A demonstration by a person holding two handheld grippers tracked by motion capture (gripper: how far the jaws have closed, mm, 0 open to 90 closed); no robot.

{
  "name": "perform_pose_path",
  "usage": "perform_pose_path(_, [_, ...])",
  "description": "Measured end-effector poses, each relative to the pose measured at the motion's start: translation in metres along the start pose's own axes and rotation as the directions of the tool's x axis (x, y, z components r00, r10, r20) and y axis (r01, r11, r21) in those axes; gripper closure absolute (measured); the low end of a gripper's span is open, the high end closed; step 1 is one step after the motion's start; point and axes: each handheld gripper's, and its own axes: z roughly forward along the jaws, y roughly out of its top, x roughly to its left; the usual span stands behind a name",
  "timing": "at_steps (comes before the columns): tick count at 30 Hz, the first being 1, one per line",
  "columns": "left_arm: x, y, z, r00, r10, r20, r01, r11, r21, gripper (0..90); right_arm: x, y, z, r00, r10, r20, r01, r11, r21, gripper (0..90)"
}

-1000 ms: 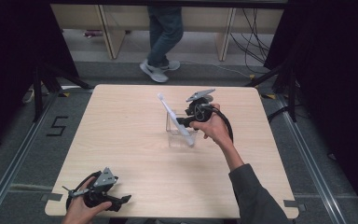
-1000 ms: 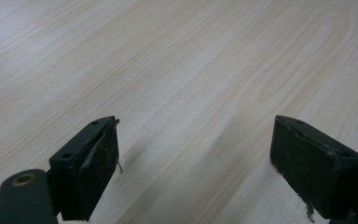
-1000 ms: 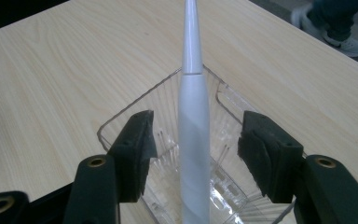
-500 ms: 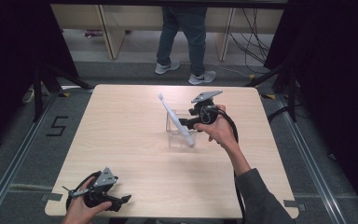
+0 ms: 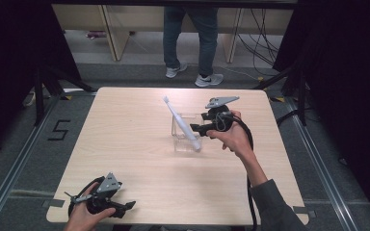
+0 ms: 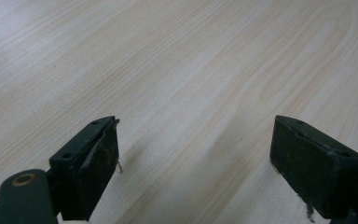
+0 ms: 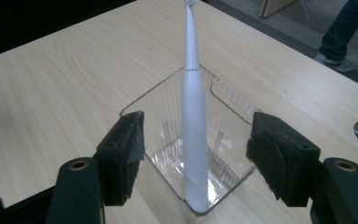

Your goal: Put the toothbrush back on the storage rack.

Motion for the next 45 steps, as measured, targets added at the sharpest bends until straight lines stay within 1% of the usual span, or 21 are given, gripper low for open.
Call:
perform_pose_path(1, [0.000,0.000,0.000,1.0000,-0.001,0.000,0.001,1.0000,0.000,15.1,-0.002,-0.002,-0.003,0.9997,-0.025,-0.003,0.025,0.9996,-0.014,35.5])
perform_pose_path(3, [0.000,0.000,0.000,1.0000,-0.001,0.000,0.001,1.0000,0.000,15.1,-0.001,-0.003,-0.004,0.9998,-0.018,0.004,0.018,0.9994,-0.030,35.5])
perform_pose_path(6, [0.000,0.000,0.000,1.0000,-0.001,0.000,0.001,1.0000,0.000,15.1,0.000,-0.008,-0.012,1.0000,-0.005,0.005,0.006,0.9999,-0.016,34.4])
perform_pose_path(8, [0.000,0.000,0.000,1.0000,-0.001,0.000,0.001,1.0000,0.000,15.1,-0.001,-0.011,-0.016,0.9997,-0.022,0.009,0.022,0.9996,-0.017,33.8])
perform_pose_path(10, [0.000,0.000,0.000,1.0000,-0.001,0.000,0.001,1.0000,0.000,15.1,-0.001,-0.015,-0.019,0.9995,-0.020,0.024,0.020,0.9995,-0.025,33.5])
perform_pose_path(13, [0.001,0.000,0.000,1.0000,0.004,-0.002,-0.004,1.0000,0.005,15.1,-0.001,-0.019,-0.024,0.9997,-0.006,0.024,0.007,0.9998,-0.017,33.4])
perform_pose_path(15, [0.001,0.000,0.000,1.0000,0.006,-0.002,-0.006,1.0000,0.007,15.1,-0.003,-0.025,-0.029,0.9994,-0.022,0.027,0.022,0.9995,-0.024,32.8])
perform_pose_path(17, [0.001,0.000,0.000,1.0000,0.006,-0.002,-0.006,1.0000,0.007,15.1,-0.003,-0.030,-0.033,0.9995,-0.003,0.030,0.003,0.9997,-0.023,32.2])
perform_pose_path(22, [0.001,0.000,-0.001,1.0000,0.007,-0.003,-0.007,0.9999,0.009,15.1,-0.008,-0.040,-0.040,0.9986,-0.009,0.051,0.010,0.9997,-0.024,31.5])
perform_pose_path(23, [0.000,0.000,0.000,1.0000,-0.002,-0.002,0.002,1.0000,0.000,15.1,-0.008,-0.040,-0.040,0.9986,-0.009,0.051,0.010,0.9997,-0.024,31.5])
perform_pose_path(26, [0.000,0.000,-0.001,1.0000,0.001,0.005,-0.001,1.0000,0.000,15.1,-0.007,-0.048,-0.046,0.9978,0.034,0.057,-0.033,0.9992,-0.022,31.2])
perform_pose_path(27, [0.000,0.000,-0.001,1.0000,0.001,0.005,-0.001,1.0000,0.000,15.1,-0.007,-0.048,-0.046,0.9978,0.034,0.057,-0.033,0.9992,-0.022,31.2])
perform_pose_path(28, [0.000,0.000,-0.001,1.0000,0.000,0.005,0.000,1.0000,-0.001,15.1,-0.009,-0.052,-0.049,0.9980,0.008,0.062,-0.007,0.9996,-0.027,30.5])
perform_pose_path(30, [0.000,0.000,-0.001,1.0000,0.001,0.005,-0.001,1.0000,-0.001,15.1,-0.010,-0.055,-0.051,0.9980,0.004,0.063,-0.003,0.9997,-0.025,30.5])
perform_pose_path(31, [0.000,0.000,-0.001,1.0000,0.001,0.005,-0.001,1.0000,-0.001,15.1,-0.010,-0.055,-0.051,0.9980,0.004,0.063,-0.003,0.9997,-0.025,30.5])
perform_pose_path(32, [0.000,0.000,-0.001,1.0000,0.001,0.005,-0.001,1.0000,-0.001,15.1,-0.010,-0.059,-0.053,0.9974,0.025,0.068,-0.023,0.9994,-0.026,30.3])
perform_pose_path(34, [0.000,0.000,-0.001,1.0000,0.001,0.004,-0.001,1.0000,-0.001,15.1,-0.010,-0.061,-0.055,0.9973,0.028,0.068,-0.027,0.9995,-0.017,30.3])
perform_pose_path(35, [0.000,0.000,-0.001,1.0000,0.002,0.004,-0.002,1.0000,0.000,15.1,-0.011,-0.064,-0.058,0.9974,0.015,0.070,-0.014,0.9997,-0.020,30.2])
perform_pose_path(40, [0.000,0.000,-0.001,1.0000,-0.002,0.003,0.002,1.0000,-0.001,15.1,-0.010,-0.071,-0.064,0.9972,0.033,0.068,-0.031,0.9992,-0.025,29.5])
perform_pose_path(43, [0.000,0.000,-0.001,1.0000,0.000,0.003,0.000,1.0000,-0.002,15.1,-0.010,-0.073,-0.065,0.9973,0.024,0.069,-0.021,0.9993,-0.031,29.4])
perform_pose_path(45, [0.000,0.000,-0.001,1.0000,-0.001,0.003,0.001,1.0000,-0.002,15.1,-0.009,-0.077,-0.069,0.9970,0.023,0.075,-0.022,0.9996,-0.020,29.3])
